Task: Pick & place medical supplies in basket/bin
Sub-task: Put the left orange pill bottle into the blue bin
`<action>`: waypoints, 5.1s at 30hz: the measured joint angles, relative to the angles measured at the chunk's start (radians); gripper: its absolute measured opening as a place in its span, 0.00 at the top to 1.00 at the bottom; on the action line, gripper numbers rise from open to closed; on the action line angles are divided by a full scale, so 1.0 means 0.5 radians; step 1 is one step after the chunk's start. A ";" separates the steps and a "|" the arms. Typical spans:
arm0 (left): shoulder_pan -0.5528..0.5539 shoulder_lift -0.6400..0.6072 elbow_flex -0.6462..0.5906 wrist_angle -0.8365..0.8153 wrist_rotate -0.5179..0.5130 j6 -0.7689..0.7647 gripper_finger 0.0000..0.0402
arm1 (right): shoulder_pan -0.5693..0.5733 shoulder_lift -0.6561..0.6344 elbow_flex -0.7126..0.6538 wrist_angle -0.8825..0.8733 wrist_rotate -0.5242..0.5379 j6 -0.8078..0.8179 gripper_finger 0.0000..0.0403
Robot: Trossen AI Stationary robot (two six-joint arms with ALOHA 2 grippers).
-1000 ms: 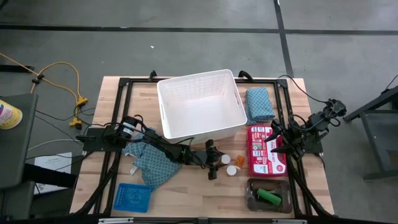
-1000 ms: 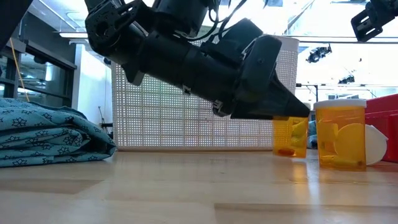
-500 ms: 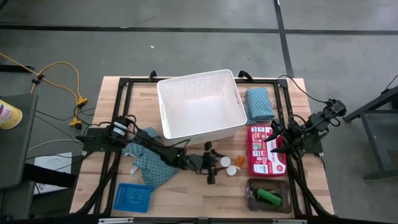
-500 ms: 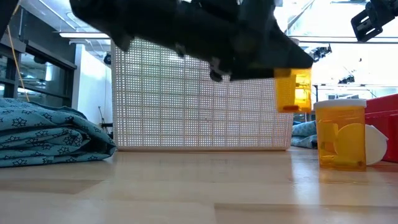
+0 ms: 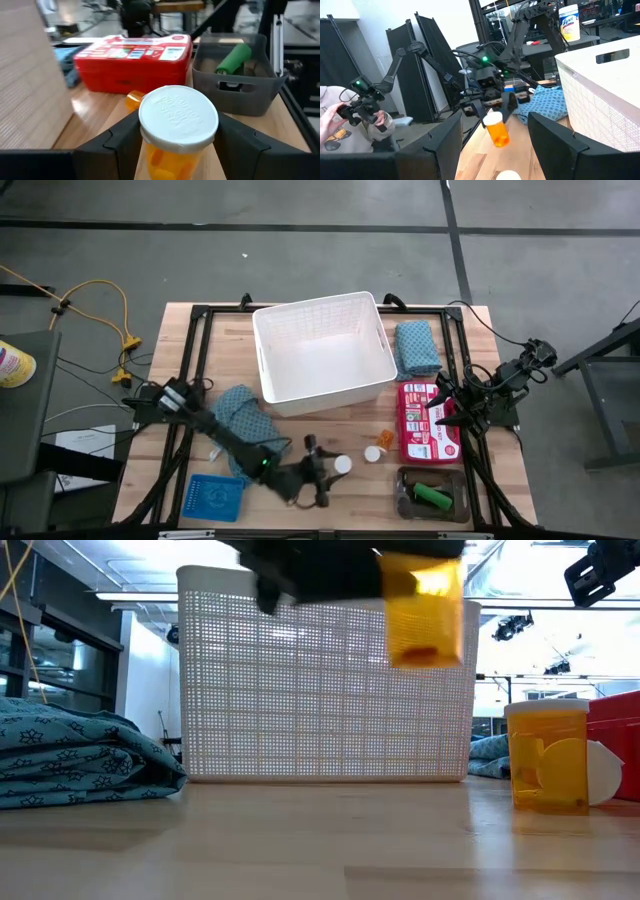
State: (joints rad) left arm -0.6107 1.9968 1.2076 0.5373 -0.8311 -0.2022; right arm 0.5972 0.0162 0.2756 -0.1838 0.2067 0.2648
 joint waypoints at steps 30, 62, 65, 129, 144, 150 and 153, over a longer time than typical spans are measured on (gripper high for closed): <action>-0.787 -0.039 0.000 -0.030 -1.106 -0.330 0.48 | 0.000 0.000 0.000 0.000 0.000 0.000 0.48; -0.276 -0.450 -0.602 0.399 0.572 0.086 0.49 | 0.001 0.000 0.000 0.000 0.000 0.000 0.48; -0.314 -0.461 -0.788 0.748 0.614 0.135 0.49 | 0.000 -0.001 0.000 0.000 0.000 0.000 0.48; -1.375 -1.496 -1.937 0.298 0.639 -0.325 0.49 | 0.000 0.000 0.000 0.000 0.000 0.000 0.48; -1.375 -1.261 -1.937 0.448 0.599 -0.346 0.49 | 0.000 0.000 0.000 -0.001 0.000 0.000 0.48; -1.375 -1.196 -1.937 0.507 0.558 -0.345 0.49 | 0.000 0.000 0.000 -0.001 0.000 0.000 0.48; -1.375 -1.169 -1.937 0.544 0.545 -0.346 0.49 | 0.000 0.000 0.000 -0.001 0.000 0.000 0.48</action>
State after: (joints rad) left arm -1.2980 1.4125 0.2390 0.8095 -0.5584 -0.3752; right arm 0.5973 0.0161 0.2755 -0.1844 0.2066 0.2648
